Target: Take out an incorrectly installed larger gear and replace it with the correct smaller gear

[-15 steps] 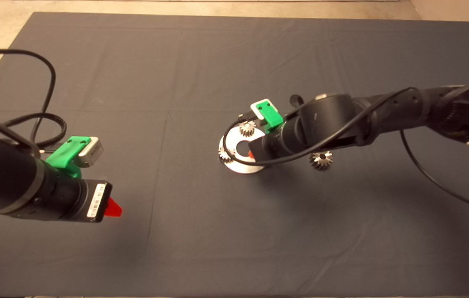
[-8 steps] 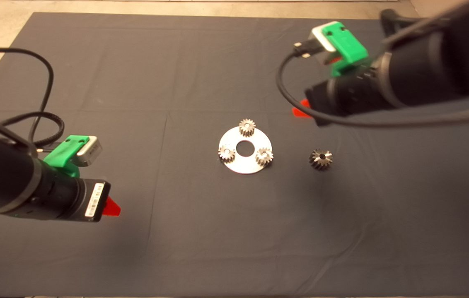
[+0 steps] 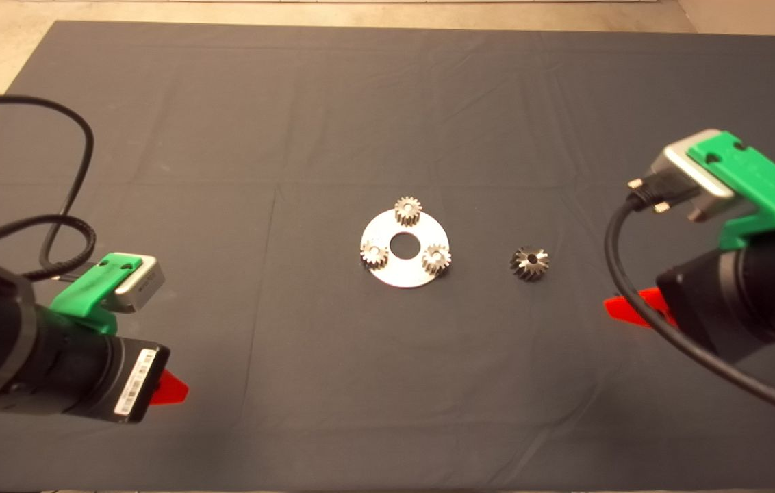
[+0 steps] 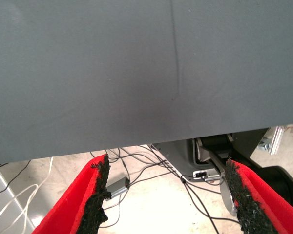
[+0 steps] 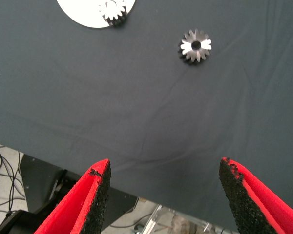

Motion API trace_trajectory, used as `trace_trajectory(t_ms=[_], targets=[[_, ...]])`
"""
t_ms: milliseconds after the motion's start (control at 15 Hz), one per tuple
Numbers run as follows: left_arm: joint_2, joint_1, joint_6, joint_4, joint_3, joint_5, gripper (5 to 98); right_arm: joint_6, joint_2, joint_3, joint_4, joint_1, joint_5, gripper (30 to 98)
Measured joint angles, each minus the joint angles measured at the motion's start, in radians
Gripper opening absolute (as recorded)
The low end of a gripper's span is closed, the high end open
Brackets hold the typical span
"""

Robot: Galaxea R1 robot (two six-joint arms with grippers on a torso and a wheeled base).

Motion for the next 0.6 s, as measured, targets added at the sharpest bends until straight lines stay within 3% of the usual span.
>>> trace_trajectory(t_ms=[400, 600], targets=[[0.021, 0.0, -0.003, -0.03, 0.0, 0.0, 59.2, 0.026, -0.001, 0.018, 0.039, 0.001, 0.0, 59.0], [0.021, 0.0, -0.038, -0.04, 0.0, -0.001, 59.2, 0.029, -0.001, 0.018, 0.043, 0.001, 0.0, 59.0]])
